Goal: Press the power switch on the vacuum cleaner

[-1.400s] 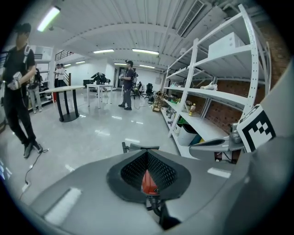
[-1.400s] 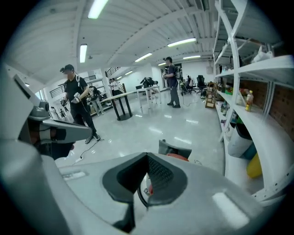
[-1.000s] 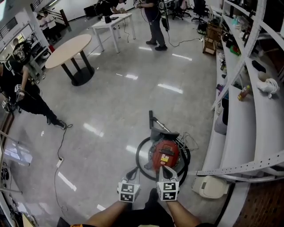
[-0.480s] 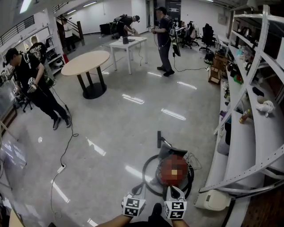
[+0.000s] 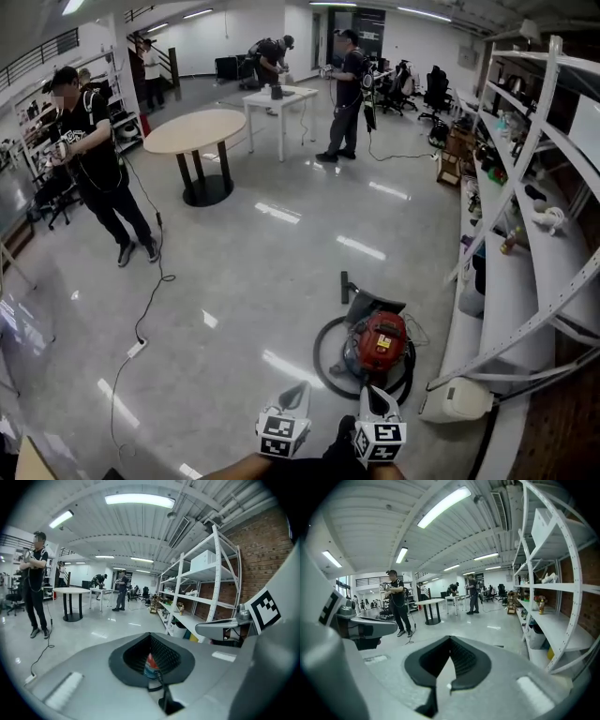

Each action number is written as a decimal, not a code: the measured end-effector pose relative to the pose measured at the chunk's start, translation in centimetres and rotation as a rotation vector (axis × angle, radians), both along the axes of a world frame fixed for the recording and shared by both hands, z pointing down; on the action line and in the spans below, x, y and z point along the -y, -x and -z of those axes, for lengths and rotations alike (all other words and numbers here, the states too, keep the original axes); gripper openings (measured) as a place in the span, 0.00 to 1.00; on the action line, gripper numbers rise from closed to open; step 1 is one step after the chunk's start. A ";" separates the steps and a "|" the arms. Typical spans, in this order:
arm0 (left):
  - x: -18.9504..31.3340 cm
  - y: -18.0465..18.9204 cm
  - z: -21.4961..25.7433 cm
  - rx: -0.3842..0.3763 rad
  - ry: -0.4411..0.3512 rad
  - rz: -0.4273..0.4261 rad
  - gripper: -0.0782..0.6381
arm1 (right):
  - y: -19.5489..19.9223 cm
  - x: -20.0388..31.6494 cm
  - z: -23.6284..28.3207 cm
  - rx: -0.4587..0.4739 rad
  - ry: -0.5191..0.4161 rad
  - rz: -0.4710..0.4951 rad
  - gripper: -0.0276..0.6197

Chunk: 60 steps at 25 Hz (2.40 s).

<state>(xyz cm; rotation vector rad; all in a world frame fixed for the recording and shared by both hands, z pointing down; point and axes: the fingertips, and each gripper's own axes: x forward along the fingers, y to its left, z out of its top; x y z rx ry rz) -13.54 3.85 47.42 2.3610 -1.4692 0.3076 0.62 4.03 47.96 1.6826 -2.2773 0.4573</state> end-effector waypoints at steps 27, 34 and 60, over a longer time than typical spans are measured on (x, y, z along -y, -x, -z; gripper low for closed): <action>-18.8 -2.1 1.8 -0.011 -0.051 -0.142 0.13 | -0.3 -20.8 3.1 -0.043 -0.044 -0.057 0.03; -25.3 -3.8 3.1 -0.014 -0.068 -0.090 0.13 | -1.7 -26.1 5.1 -0.049 -0.097 -0.034 0.03; -32.4 0.7 7.7 0.017 -0.178 -0.088 0.13 | 3.1 -34.3 9.3 -0.059 -0.195 -0.003 0.03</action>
